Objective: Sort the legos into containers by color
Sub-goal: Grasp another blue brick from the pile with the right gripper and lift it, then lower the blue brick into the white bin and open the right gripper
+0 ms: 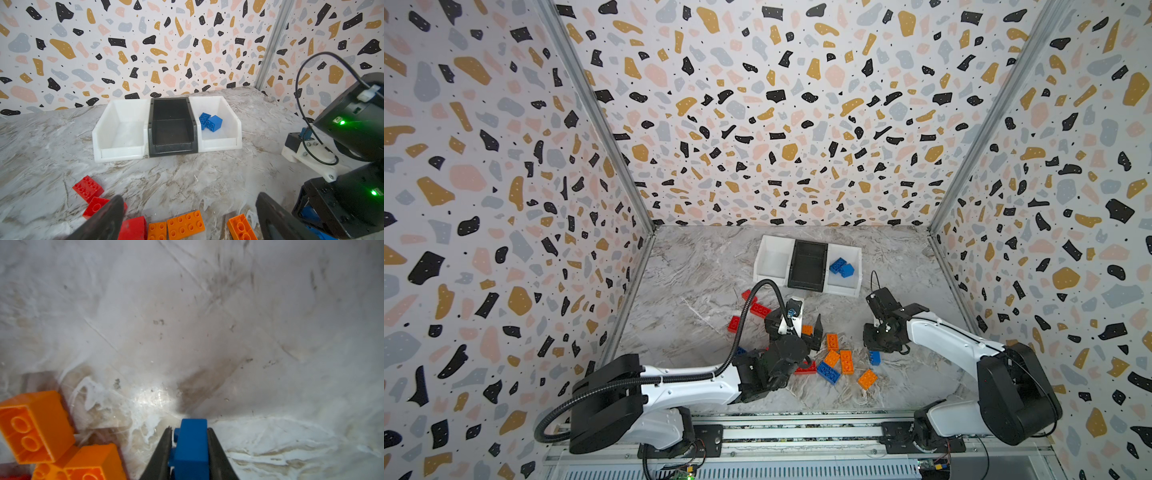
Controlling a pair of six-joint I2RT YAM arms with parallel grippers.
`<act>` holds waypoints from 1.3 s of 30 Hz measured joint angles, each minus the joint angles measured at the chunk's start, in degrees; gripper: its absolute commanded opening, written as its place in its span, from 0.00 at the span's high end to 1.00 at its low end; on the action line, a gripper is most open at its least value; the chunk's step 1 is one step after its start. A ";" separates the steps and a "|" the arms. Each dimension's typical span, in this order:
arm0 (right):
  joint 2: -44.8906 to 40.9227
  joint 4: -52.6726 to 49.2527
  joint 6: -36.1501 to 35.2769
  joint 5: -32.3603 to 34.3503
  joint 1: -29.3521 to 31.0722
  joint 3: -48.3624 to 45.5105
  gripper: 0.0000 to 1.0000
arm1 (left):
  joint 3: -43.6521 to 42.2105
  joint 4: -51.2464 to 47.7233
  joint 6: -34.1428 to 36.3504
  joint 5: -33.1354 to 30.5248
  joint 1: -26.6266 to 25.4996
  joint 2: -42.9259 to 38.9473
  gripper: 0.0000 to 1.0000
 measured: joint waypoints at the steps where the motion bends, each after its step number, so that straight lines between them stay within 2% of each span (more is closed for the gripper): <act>1: 0.39 -0.42 -0.24 0.28 0.00 1.31 0.77 | 0.00 0.00 0.00 -0.20 -0.02 -0.07 0.00; 6: 2.86 -2.03 -2.16 1.60 -0.09 9.57 0.77 | 0.00 -0.02 0.33 -0.74 0.00 -0.26 0.00; 9: 6.12 -2.40 -3.76 1.70 -0.72 17.64 0.77 | 0.50 -1.27 0.98 -0.70 0.02 -0.31 0.00; 19: 25.46 -0.52 -8.76 0.68 -3.61 43.98 0.77 | 10.91 -13.31 0.42 -0.11 1.40 1.31 0.00; 27: 37.81 -0.15 -11.43 -1.11 -5.53 56.00 0.75 | 11.19 -17.90 -0.85 -0.09 2.71 1.01 0.00; 29: 39.98 -0.35 -11.89 -1.55 -5.81 58.45 0.69 | 11.37 -19.12 -1.55 -0.09 3.69 0.85 0.00; 32: 42.38 -0.48 -12.85 -2.23 -6.10 61.81 0.48 | 11.69 -19.87 -1.92 -0.09 4.96 0.81 0.00; 33: 42.91 -0.68 -12.98 -2.58 -6.19 62.77 0.45 | 11.69 -19.89 -1.99 -0.11 5.31 0.76 0.00; 39: 43.08 -1.22 -14.60 -5.88 -6.10 65.70 0.42 | 12.02 -20.59 -2.93 1.16 7.56 0.55 0.00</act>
